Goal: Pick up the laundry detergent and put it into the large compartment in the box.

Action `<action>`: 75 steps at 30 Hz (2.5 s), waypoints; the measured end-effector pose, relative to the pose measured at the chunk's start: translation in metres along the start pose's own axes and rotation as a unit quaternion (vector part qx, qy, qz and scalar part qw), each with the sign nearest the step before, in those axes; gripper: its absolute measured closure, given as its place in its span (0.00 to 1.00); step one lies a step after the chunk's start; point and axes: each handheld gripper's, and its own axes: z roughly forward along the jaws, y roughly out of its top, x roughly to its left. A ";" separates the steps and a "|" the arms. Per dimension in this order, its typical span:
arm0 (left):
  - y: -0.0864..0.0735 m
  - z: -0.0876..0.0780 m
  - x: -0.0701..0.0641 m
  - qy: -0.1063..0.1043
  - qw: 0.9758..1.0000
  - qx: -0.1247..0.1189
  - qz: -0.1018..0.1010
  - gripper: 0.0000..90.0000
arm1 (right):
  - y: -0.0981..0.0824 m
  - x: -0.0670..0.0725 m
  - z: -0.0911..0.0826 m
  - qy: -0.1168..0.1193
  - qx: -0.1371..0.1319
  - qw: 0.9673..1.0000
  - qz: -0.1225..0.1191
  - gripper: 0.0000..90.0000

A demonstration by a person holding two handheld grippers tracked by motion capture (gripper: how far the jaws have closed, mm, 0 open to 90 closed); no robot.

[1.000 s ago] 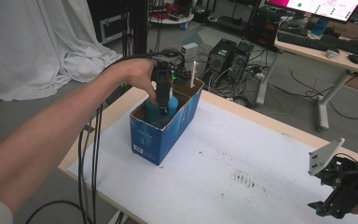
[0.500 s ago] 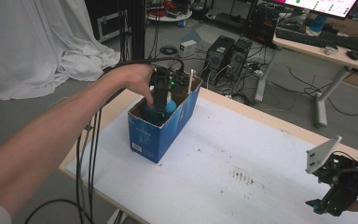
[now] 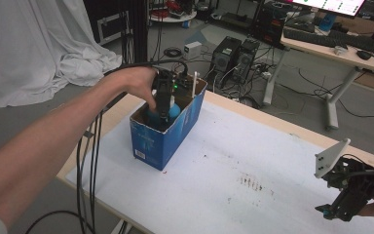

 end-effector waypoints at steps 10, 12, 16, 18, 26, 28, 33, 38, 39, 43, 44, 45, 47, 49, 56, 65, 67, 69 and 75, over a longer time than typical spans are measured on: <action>0.000 0.000 0.001 -0.003 1.000 0.001 -0.001 0.42 | 0.002 0.000 0.001 0.001 0.001 1.000 -0.002 0.14; 0.000 0.000 0.001 -0.006 1.000 0.000 -0.003 0.42 | 0.002 0.000 0.001 0.001 0.002 1.000 -0.001 0.14; 0.000 -0.002 0.002 -0.008 1.000 -0.006 -0.010 0.40 | 0.002 0.000 0.001 0.002 0.001 1.000 -0.002 0.14; 0.000 -0.003 0.002 -0.008 1.000 -0.007 -0.010 0.39 | 0.002 0.000 0.001 0.002 0.002 1.000 -0.003 0.14; 0.000 -0.004 0.001 -0.008 1.000 -0.006 -0.013 0.36 | 0.003 0.001 0.001 0.002 0.002 1.000 -0.003 0.14; 0.000 -0.004 0.001 -0.008 1.000 -0.007 -0.013 0.35 | 0.002 0.001 0.002 0.003 0.003 1.000 -0.002 0.14; 0.000 -0.006 0.002 -0.007 1.000 -0.007 -0.013 0.33 | 0.001 0.001 0.001 0.002 0.003 1.000 -0.002 0.14; 0.001 -0.012 0.001 0.002 1.000 -0.011 -0.012 0.30 | 0.002 0.002 0.001 0.002 0.003 1.000 -0.001 0.14; 0.001 -0.014 0.001 0.004 1.000 -0.011 -0.010 0.30 | 0.002 0.002 0.001 0.002 0.003 1.000 -0.001 0.14; 0.002 -0.020 0.001 0.014 1.000 -0.012 -0.012 0.28 | 0.003 0.002 0.001 0.001 0.001 1.000 -0.003 0.14; 0.002 -0.021 0.001 0.015 1.000 -0.013 -0.013 0.28 | 0.003 0.002 0.001 0.002 0.002 1.000 -0.003 0.14; 0.002 -0.022 0.001 0.017 1.000 -0.013 -0.015 0.27 | 0.003 0.002 0.001 0.002 0.002 1.000 -0.005 0.14; 0.002 -0.024 0.001 0.019 1.000 -0.012 -0.013 0.26 | 0.003 0.003 0.001 0.001 0.002 1.000 -0.006 0.14; 0.002 -0.028 0.001 0.023 1.000 -0.011 -0.013 0.26 | 0.003 0.003 -0.001 0.001 0.003 1.000 -0.005 0.14; 0.010 -0.055 0.000 0.039 0.999 -0.011 -0.004 0.26 | 0.000 0.004 -0.002 0.000 0.003 1.000 0.000 0.14; 0.034 -0.089 -0.015 0.055 0.998 -0.025 0.024 0.26 | 0.000 0.004 -0.003 -0.001 0.001 1.000 0.000 0.14; 0.041 -0.092 -0.021 0.059 0.997 -0.033 0.032 0.23 | 0.001 0.005 -0.004 -0.002 0.000 1.000 -0.002 0.14; 0.050 -0.094 -0.028 0.058 0.997 -0.039 0.042 0.23 | 0.001 0.005 -0.004 -0.003 0.000 1.000 -0.002 0.14; 0.074 -0.097 -0.044 0.058 0.995 -0.040 0.077 0.23 | 0.001 0.007 -0.006 -0.005 -0.001 1.000 0.000 0.14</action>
